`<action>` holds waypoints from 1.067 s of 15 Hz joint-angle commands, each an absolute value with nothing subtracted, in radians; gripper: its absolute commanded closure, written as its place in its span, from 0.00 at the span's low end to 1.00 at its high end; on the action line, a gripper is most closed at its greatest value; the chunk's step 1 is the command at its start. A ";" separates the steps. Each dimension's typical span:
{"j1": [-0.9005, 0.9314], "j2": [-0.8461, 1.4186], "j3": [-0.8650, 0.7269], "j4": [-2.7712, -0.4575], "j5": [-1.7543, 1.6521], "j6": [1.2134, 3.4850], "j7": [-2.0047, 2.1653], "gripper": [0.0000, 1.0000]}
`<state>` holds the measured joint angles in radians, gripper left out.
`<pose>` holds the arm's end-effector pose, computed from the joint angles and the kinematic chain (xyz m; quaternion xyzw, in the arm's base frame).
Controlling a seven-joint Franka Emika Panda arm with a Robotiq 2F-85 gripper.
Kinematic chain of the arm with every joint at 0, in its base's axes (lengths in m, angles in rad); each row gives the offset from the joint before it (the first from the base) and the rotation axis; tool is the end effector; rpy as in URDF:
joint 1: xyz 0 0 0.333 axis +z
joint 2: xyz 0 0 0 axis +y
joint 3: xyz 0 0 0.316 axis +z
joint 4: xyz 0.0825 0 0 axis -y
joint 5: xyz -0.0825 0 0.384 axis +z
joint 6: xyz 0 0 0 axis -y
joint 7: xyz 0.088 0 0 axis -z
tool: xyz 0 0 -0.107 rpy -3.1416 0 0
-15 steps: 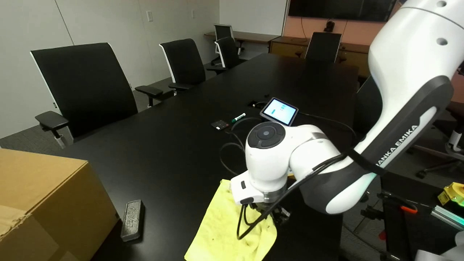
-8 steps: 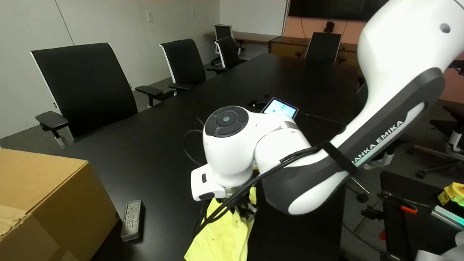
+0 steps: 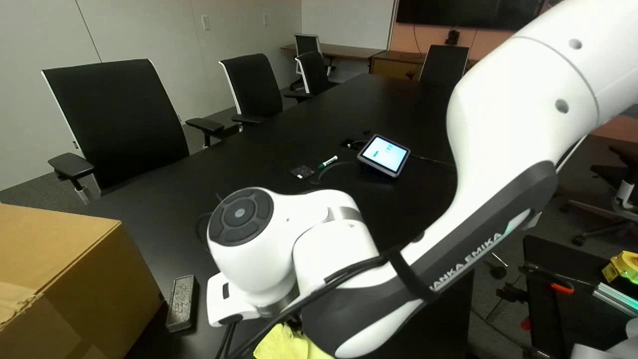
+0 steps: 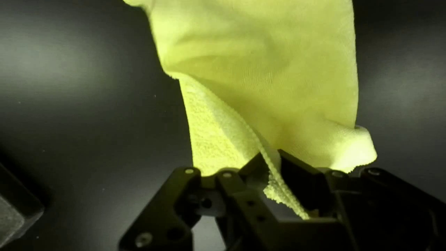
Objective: Fold the yellow towel from bottom to top
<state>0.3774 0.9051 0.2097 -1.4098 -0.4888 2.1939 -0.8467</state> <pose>0.6205 0.3595 0.1575 0.6668 0.7362 -0.0584 0.0998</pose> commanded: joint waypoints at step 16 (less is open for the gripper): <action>0.532 1.272 0.049 -0.736 -0.472 1.874 -0.651 0.43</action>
